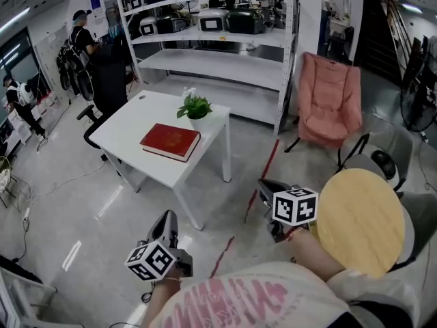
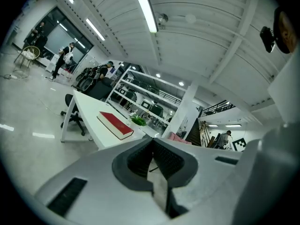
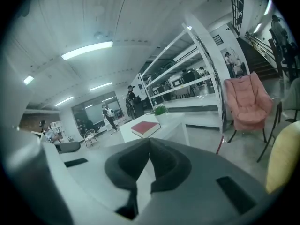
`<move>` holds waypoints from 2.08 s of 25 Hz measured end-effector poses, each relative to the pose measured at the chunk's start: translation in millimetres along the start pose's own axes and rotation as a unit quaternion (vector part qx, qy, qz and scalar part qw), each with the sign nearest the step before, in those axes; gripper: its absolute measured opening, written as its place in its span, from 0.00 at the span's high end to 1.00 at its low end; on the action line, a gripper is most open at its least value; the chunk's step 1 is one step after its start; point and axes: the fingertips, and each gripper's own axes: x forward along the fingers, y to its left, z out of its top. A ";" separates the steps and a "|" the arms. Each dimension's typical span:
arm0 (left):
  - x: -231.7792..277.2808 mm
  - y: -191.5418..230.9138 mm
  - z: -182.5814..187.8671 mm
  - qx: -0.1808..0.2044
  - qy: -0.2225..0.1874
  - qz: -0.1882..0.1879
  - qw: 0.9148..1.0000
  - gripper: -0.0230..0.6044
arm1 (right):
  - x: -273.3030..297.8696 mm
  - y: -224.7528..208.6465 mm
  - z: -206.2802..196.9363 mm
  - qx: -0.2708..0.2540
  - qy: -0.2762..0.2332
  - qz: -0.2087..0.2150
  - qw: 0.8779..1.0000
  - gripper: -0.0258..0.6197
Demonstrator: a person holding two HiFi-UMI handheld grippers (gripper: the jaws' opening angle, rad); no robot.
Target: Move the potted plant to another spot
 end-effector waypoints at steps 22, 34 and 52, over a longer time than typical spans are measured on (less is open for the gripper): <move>134.9 51.0 17.1 -0.028 0.006 0.002 1.000 0.96 | 110.4 -60.7 4.8 0.010 0.053 -0.016 0.998 0.95; 266.1 77.1 75.3 0.005 0.016 -0.026 1.000 0.96 | 224.7 -92.0 71.6 0.016 0.052 -0.018 0.998 0.95; 348.1 149.5 141.1 0.022 0.009 0.001 1.000 0.96 | 359.7 -91.6 133.5 0.017 0.052 0.009 0.998 0.95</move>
